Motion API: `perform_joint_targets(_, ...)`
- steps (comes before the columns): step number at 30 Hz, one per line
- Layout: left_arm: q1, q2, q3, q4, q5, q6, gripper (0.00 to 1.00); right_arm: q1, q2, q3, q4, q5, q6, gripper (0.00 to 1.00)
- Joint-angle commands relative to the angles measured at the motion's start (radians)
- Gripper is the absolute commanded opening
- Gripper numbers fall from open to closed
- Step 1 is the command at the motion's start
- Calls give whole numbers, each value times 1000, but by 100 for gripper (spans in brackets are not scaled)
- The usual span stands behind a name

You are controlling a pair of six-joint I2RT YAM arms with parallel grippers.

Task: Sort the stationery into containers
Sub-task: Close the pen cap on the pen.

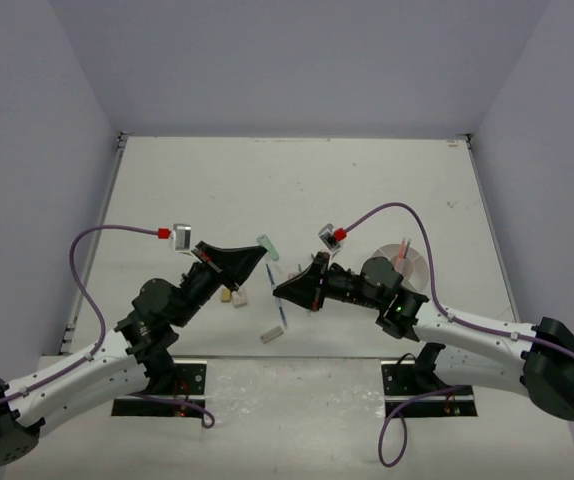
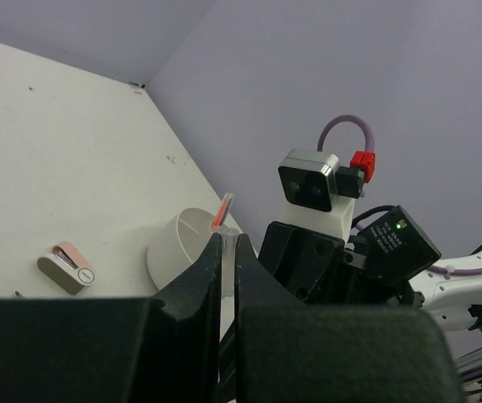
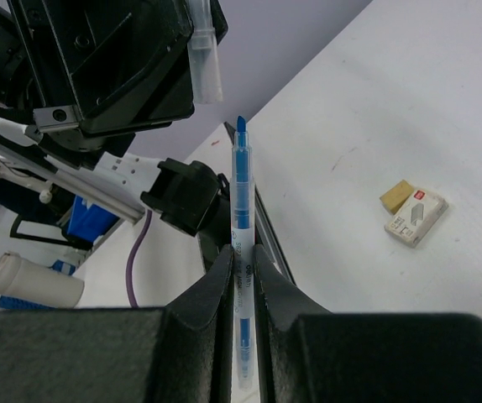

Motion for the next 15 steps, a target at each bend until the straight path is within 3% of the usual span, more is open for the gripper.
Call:
perform_joint_targets(1, 2, 0, -10, 58, 8, 18, 0, 5, -21, 50, -12, 58, -12, 0)
perform_joint_targets(15, 2, 4, -14, 49, -9, 23, 0, 5, -60, 52, -46, 52, -11, 0)
